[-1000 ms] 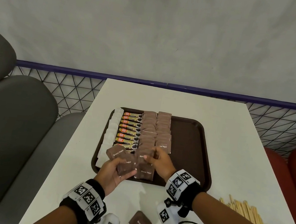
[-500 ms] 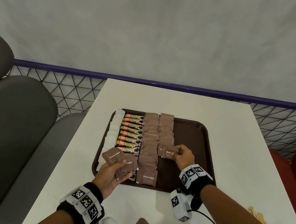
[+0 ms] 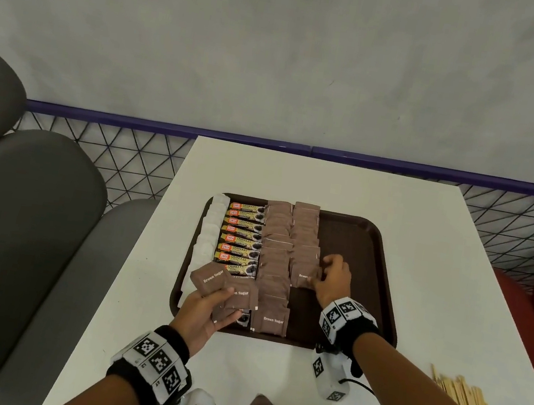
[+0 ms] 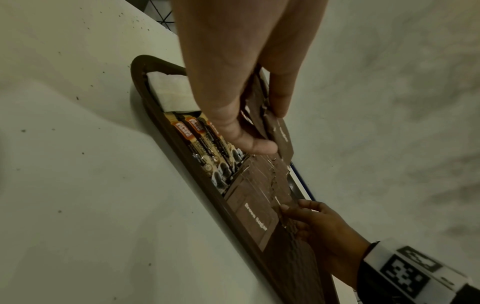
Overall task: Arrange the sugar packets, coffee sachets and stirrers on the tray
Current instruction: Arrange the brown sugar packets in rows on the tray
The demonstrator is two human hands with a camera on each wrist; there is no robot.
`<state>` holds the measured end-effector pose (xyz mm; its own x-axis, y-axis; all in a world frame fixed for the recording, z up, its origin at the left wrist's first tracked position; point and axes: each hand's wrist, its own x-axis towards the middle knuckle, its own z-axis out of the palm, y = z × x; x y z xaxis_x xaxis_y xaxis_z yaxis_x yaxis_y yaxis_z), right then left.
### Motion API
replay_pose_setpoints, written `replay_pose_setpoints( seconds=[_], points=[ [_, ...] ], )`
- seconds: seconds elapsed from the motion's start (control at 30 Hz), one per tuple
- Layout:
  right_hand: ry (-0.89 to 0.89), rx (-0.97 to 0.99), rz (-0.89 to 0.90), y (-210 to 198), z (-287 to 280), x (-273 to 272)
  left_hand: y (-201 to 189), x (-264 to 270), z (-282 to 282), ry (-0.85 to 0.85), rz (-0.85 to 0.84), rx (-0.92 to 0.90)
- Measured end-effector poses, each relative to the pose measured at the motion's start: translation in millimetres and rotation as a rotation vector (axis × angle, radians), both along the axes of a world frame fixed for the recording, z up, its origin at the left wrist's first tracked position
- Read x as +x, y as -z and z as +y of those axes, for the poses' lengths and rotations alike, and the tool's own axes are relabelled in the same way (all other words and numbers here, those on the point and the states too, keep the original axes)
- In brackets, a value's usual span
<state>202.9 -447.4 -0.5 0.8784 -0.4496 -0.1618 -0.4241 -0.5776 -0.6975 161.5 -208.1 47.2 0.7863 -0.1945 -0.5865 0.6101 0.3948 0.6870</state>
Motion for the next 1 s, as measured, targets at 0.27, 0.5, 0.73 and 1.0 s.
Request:
replay_pose_setpoints(
  seconds=[0.27, 0.5, 0.73, 1.0],
  points=[
    [-0.133, 0.076, -0.161, -22, 21, -13, -8, -5, -4, -0.016, -0.070, -0.009],
    [-0.439, 0.533, -0.069, -39, 64, -37, -15, -14, -9, -0.019, -0.119, -0.021],
    [-0.571, 0.665, 0.009, -39, 69, -42, -17, -19, -11, 0.006, -0.099, -0.069],
    [-0.235, 0.524, -0.068, -35, 27, -27, -16, -16, -5, 0.007, -0.044, -0.060]
  ],
)
